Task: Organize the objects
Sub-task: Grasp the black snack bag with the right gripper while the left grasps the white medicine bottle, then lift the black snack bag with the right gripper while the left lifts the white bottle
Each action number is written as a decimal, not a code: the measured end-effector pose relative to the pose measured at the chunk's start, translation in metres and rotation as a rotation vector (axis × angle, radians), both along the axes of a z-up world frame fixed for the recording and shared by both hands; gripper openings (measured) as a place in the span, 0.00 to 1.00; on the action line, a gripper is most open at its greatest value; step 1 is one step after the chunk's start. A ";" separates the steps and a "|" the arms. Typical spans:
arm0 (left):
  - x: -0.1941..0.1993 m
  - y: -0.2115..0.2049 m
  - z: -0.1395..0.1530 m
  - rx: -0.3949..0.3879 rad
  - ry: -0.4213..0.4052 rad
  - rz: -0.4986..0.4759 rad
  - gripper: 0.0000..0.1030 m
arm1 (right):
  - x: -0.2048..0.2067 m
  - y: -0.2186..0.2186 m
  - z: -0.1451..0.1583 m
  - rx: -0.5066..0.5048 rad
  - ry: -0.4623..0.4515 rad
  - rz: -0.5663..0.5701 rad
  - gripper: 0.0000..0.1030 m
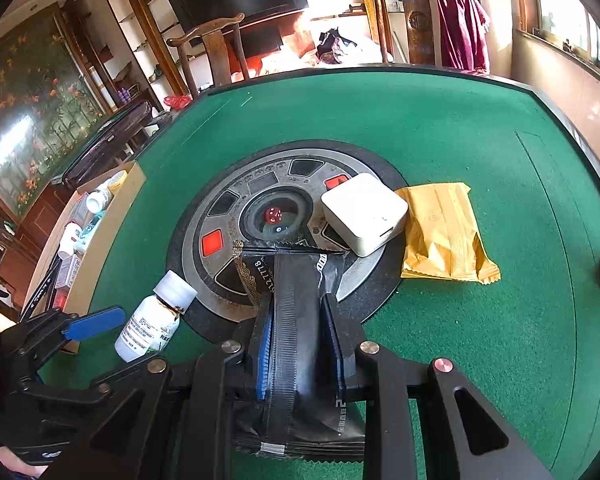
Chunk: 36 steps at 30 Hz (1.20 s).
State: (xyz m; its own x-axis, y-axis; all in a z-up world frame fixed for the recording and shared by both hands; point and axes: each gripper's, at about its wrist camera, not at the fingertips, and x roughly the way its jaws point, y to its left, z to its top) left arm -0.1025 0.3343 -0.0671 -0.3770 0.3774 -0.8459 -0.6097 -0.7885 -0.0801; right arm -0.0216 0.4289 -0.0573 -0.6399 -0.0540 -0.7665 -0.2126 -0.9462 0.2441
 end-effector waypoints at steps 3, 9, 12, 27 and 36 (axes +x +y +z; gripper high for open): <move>-0.002 0.004 -0.007 -0.022 -0.004 0.001 0.39 | 0.001 0.000 0.000 0.003 -0.003 0.002 0.24; 0.000 0.005 -0.009 -0.010 0.028 0.016 0.32 | -0.002 -0.005 -0.004 0.039 -0.027 0.027 0.26; 0.003 0.008 -0.009 -0.022 0.058 0.012 0.32 | -0.004 -0.013 -0.007 0.092 -0.043 0.050 0.27; 0.005 0.008 -0.012 0.000 0.118 0.003 0.34 | -0.005 -0.030 -0.024 0.234 -0.063 0.073 0.50; 0.006 0.011 -0.013 0.007 0.111 -0.023 0.44 | -0.006 -0.018 -0.026 0.144 -0.047 0.038 0.83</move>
